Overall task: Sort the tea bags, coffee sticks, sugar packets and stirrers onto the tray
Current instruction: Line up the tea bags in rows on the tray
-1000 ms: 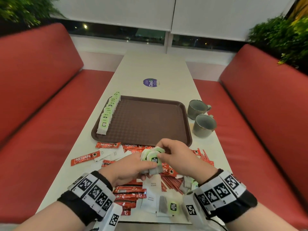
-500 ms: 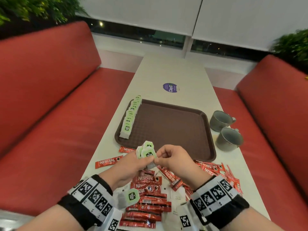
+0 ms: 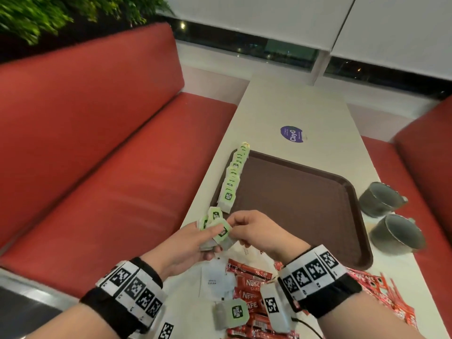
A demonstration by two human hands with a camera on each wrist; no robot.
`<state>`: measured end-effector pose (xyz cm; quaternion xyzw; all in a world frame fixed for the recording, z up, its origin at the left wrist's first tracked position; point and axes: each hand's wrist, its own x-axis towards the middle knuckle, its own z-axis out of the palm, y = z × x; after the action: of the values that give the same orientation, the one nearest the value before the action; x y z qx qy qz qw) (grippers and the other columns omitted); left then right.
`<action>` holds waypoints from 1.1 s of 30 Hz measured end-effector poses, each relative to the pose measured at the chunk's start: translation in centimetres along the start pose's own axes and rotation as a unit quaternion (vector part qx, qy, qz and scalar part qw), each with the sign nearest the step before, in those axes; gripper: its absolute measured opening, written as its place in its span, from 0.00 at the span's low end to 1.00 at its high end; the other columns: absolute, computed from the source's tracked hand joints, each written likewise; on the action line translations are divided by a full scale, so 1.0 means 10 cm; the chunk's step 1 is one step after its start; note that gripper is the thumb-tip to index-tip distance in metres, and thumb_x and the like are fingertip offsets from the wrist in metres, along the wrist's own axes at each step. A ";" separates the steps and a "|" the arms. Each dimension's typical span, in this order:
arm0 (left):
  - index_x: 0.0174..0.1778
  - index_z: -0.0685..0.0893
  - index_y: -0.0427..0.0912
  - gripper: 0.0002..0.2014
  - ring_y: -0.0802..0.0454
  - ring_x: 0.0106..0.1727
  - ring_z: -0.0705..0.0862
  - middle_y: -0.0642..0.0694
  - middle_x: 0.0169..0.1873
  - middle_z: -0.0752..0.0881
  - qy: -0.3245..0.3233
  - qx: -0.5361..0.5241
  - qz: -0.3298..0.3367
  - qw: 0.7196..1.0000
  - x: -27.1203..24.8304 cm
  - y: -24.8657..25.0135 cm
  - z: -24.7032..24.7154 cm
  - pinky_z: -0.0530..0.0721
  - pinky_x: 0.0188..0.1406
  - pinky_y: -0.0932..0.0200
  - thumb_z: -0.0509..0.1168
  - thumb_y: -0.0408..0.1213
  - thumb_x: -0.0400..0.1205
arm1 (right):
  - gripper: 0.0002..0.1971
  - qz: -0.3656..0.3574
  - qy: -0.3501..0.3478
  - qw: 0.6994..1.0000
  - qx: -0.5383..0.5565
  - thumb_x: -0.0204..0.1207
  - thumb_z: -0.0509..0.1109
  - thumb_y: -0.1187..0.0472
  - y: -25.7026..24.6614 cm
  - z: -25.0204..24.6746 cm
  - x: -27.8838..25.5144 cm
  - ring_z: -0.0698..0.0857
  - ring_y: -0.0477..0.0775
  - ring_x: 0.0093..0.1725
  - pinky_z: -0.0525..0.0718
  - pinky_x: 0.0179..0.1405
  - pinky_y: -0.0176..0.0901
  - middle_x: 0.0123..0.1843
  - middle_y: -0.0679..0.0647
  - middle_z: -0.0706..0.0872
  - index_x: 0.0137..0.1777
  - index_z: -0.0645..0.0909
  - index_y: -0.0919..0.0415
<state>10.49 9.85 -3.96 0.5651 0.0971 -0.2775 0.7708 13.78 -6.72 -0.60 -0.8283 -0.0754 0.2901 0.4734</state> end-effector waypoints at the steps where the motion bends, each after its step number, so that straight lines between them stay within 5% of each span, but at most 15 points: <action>1: 0.54 0.83 0.38 0.12 0.53 0.32 0.78 0.43 0.37 0.85 0.000 -0.015 -0.003 1.000 0.01 0.01 -0.03 0.72 0.29 0.62 0.64 0.43 0.82 | 0.10 0.002 -0.003 1.000 -0.006 0.72 0.65 0.72 0.00 0.02 0.02 0.72 0.43 0.26 0.71 0.26 0.32 0.28 0.46 0.79 0.37 0.83 0.56; 8: 0.51 0.82 0.39 0.10 0.51 0.32 0.79 0.42 0.36 0.85 0.031 -0.013 -0.011 0.999 0.16 0.00 -0.11 0.72 0.27 0.62 0.60 0.41 0.85 | 0.11 0.004 -0.033 0.998 -0.061 0.73 0.68 0.69 0.06 -0.01 0.05 0.74 0.43 0.30 0.73 0.33 0.35 0.29 0.43 0.77 0.34 0.80 0.53; 15: 0.54 0.83 0.39 0.10 0.54 0.33 0.79 0.43 0.42 0.85 0.080 -0.008 0.009 0.997 0.23 -0.03 -0.18 0.74 0.30 0.61 0.62 0.41 0.84 | 0.07 0.047 0.170 0.984 -0.040 0.69 0.76 0.67 0.22 -0.19 0.36 0.81 0.49 0.35 0.83 0.40 0.45 0.34 0.51 0.84 0.35 0.81 0.57; 18: 0.54 0.82 0.39 0.10 0.52 0.35 0.77 0.42 0.41 0.83 0.105 -0.014 0.022 0.994 0.22 -0.01 -0.22 0.73 0.31 0.60 0.62 0.40 0.85 | 0.09 0.073 0.187 0.978 -0.055 0.71 0.75 0.67 0.25 -0.13 0.62 0.81 0.50 0.37 0.81 0.37 0.41 0.35 0.51 0.84 0.34 0.79 0.56; 24: 0.58 0.81 0.36 0.12 0.52 0.36 0.77 0.41 0.43 0.82 0.141 -0.013 0.033 0.989 0.13 0.00 -0.37 0.74 0.32 0.59 0.61 0.40 0.85 | 0.11 0.116 0.186 0.971 -0.098 0.72 0.74 0.66 0.28 0.00 0.91 0.86 0.55 0.45 0.86 0.49 0.46 0.42 0.55 0.87 0.32 0.77 0.55; 28: 0.58 0.81 0.37 0.12 0.52 0.36 0.77 0.41 0.43 0.82 0.156 -0.019 0.034 0.987 0.08 -0.01 -0.45 0.74 0.33 0.59 0.62 0.41 0.85 | 0.02 0.137 0.170 0.967 -0.132 0.74 0.73 0.63 0.28 0.03 1.00 0.88 0.57 0.51 0.87 0.53 0.50 0.48 0.58 0.90 0.44 0.83 0.61; 33: 0.58 0.81 0.37 0.12 0.51 0.38 0.77 0.42 0.44 0.82 0.154 -0.019 0.030 0.987 0.03 -0.04 -0.46 0.75 0.35 0.58 0.62 0.41 0.84 | 0.08 0.153 0.173 0.958 -0.170 0.76 0.72 0.63 0.21 0.04 1.05 0.86 0.56 0.53 0.85 0.52 0.45 0.53 0.55 0.88 0.54 0.83 0.61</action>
<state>11.33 13.91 -6.01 0.5888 0.2032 -0.1619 0.7654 21.89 -3.37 -6.74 -0.9357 0.0873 0.1943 0.2812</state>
